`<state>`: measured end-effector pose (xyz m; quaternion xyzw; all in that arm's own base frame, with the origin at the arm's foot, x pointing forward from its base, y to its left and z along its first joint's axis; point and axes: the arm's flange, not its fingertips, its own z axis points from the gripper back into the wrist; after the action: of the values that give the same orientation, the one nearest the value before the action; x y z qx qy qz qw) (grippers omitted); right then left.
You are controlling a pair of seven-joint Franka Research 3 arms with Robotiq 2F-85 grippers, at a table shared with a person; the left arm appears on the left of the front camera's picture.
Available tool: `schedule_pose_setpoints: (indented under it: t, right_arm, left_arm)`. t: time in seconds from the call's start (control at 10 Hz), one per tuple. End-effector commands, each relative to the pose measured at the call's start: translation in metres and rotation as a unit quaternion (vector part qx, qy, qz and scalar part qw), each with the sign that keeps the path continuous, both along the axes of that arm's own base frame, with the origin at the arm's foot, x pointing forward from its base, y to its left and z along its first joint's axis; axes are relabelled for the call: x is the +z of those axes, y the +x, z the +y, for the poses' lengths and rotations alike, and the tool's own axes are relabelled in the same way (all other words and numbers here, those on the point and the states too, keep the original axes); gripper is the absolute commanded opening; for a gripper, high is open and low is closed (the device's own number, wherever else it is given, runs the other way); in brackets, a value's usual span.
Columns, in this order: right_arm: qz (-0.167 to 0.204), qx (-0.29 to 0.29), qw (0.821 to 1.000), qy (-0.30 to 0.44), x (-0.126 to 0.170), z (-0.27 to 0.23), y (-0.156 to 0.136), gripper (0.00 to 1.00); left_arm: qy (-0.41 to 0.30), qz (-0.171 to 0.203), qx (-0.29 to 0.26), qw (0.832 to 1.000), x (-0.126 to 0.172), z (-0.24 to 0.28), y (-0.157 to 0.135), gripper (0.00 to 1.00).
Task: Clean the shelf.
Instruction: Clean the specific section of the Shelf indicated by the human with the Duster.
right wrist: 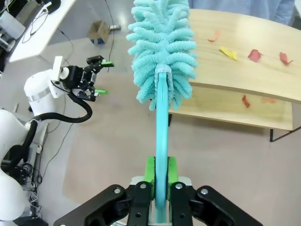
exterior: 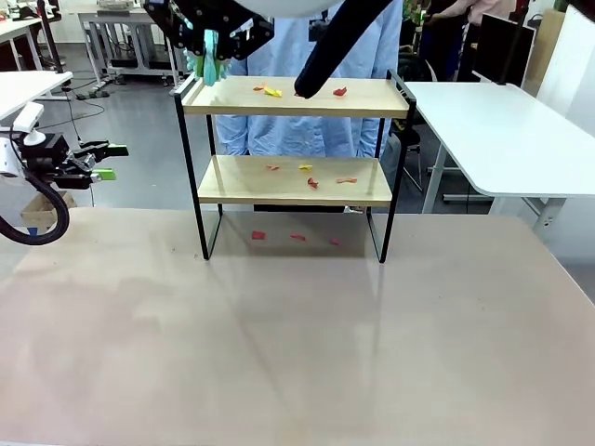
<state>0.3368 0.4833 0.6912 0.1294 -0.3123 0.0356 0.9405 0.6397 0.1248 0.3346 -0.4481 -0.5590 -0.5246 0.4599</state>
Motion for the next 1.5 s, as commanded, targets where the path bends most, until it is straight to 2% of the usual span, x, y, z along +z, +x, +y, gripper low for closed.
schedule_pose_setpoints:
  t: [0.0, 0.1, 0.3, 0.6, 1.0, 1.1, 1.2, 1.4]
  right_arm:
    - [-0.008, -0.033, 0.999, -0.001, -0.004, 0.032, 0.017, 0.13]
    - [-0.014, -0.049, 0.999, -0.007, -0.006, 0.042, 0.027, 0.13]
    - [0.001, -0.065, 0.998, 0.003, -0.014, 0.051, 0.045, 0.13]
    - [0.038, -0.076, 0.996, 0.022, -0.023, 0.057, 0.05, 0.13]
    - [0.091, -0.089, 0.992, 0.01, -0.045, 0.053, 0.057, 0.13]
    - [0.093, -0.042, 0.995, 0.01, -0.048, 0.071, 0.055, 0.13]
    - [0.07, -0.073, 0.995, 0.004, -0.046, 0.05, 0.056, 0.13]
    - [0.08, -0.067, 0.995, 0.003, -0.054, 0.056, 0.055, 0.13]
  left_arm:
    - [0.002, -0.005, 0.001, 1.0, 0.003, -0.001, 0.0, 1.0]
    - [0.002, -0.005, 0.001, 1.0, 0.003, -0.001, 0.0, 1.0]
    - [0.002, -0.005, 0.001, 1.0, 0.003, -0.001, 0.0, 1.0]
    - [0.002, -0.005, 0.001, 1.0, 0.003, -0.001, 0.0, 1.0]
    - [0.002, -0.005, 0.001, 1.0, 0.003, -0.001, 0.0, 1.0]
    - [0.002, -0.005, 0.001, 1.0, 0.003, -0.001, 0.0, 1.0]
    - [0.002, -0.005, 0.001, 1.0, 0.003, -0.001, 0.0, 1.0]
    - [0.002, -0.005, 0.001, 1.0, 0.003, -0.001, 0.0, 1.0]
